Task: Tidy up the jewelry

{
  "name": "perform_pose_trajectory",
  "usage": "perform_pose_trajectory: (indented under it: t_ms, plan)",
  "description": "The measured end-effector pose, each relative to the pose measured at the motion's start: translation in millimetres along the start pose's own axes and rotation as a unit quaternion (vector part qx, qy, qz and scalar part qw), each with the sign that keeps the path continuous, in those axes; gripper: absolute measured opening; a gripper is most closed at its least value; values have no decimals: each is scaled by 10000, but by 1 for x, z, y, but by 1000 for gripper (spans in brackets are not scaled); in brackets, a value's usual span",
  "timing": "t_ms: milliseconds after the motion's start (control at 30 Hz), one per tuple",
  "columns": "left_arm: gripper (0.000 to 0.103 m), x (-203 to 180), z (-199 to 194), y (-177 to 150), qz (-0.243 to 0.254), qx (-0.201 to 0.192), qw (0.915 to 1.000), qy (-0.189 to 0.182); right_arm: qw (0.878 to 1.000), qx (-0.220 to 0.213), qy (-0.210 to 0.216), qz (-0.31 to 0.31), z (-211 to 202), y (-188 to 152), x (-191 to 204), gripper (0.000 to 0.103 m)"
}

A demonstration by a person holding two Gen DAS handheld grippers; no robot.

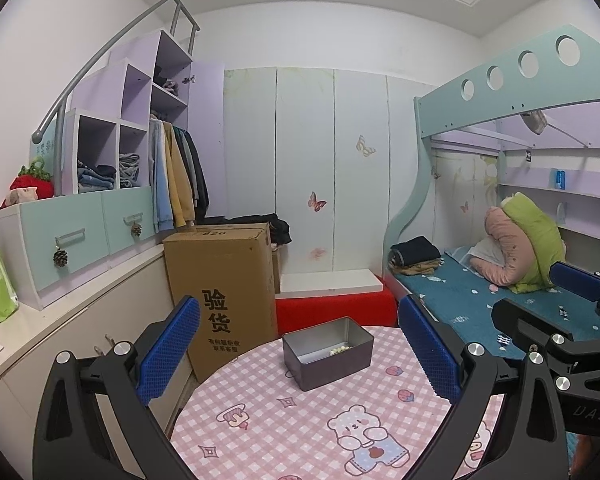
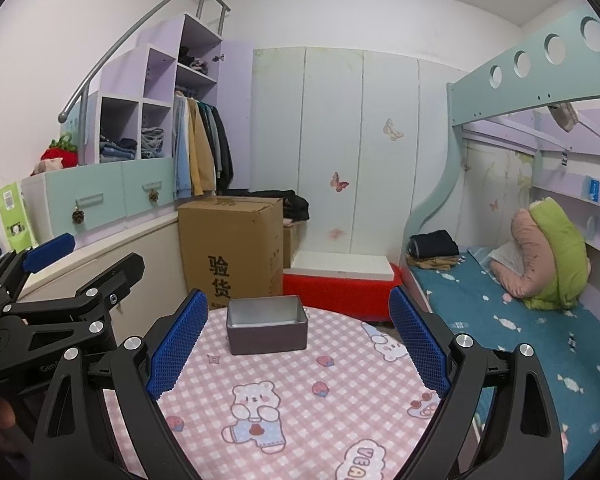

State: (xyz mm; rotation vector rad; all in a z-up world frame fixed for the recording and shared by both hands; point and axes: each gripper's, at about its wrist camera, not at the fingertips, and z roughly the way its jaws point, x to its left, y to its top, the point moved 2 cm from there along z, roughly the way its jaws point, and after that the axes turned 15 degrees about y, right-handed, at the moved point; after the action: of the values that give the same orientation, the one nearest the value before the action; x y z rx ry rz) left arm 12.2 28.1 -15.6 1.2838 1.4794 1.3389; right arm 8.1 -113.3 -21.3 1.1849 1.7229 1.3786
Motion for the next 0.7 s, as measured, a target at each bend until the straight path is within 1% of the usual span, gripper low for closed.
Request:
perform_pose_trajectory:
  t_ms: [367, 700]
  plan:
    - [96, -2, 3, -1, 36, 53, 10000, -3, 10000, 32, -15, 57, 2, -5, -2, 89]
    - [96, -10, 6, 3, 87, 27, 9999, -91, 9998, -20, -109, 146, -2, -6, -10, 89]
